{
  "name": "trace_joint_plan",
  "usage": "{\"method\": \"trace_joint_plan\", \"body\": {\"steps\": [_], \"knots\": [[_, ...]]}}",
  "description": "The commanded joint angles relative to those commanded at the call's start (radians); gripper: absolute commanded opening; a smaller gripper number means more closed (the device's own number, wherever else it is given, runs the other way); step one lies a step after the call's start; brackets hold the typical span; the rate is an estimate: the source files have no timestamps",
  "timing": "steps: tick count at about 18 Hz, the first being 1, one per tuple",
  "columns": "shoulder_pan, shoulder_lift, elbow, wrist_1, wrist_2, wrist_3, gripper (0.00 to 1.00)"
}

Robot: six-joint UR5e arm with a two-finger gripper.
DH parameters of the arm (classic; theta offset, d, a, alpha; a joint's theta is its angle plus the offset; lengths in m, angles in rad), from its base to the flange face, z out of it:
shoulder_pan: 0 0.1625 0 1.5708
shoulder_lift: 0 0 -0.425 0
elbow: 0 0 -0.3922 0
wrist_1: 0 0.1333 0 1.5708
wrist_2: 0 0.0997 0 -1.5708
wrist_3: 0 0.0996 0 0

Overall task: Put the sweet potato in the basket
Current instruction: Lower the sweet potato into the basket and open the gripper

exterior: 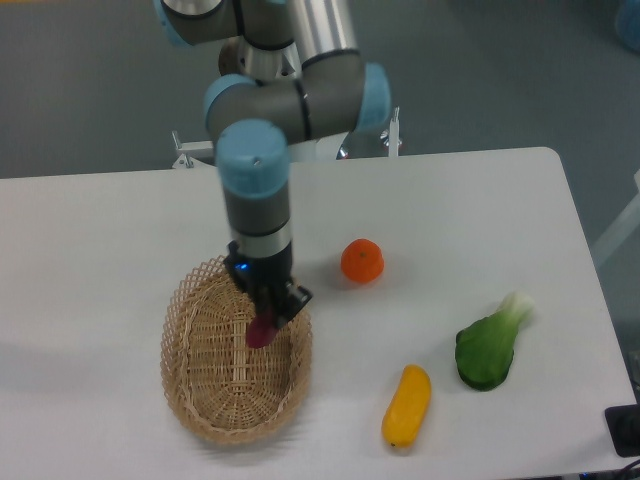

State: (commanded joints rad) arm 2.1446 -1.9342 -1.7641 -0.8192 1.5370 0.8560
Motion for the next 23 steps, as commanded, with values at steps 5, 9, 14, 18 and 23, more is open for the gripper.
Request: {"method": "trace_joint_plan", "body": {"steps": [5, 9, 14, 18, 23], "knots": [[-0.012, -0.041, 0.002, 0.015, 0.000, 0.000, 0.37], [-0.015, -0.049, 0.003, 0.014, 0.000, -0.002, 0.45], [-0.015, -0.045, 0.011, 0.014, 0.000, 0.000, 0.89], [-0.012, -0.037, 0.015, 0.014, 0.002, 0.000, 1.00], [0.052, -0.016, 0.074, 0.011, 0.002, 0.006, 1.00]]}}
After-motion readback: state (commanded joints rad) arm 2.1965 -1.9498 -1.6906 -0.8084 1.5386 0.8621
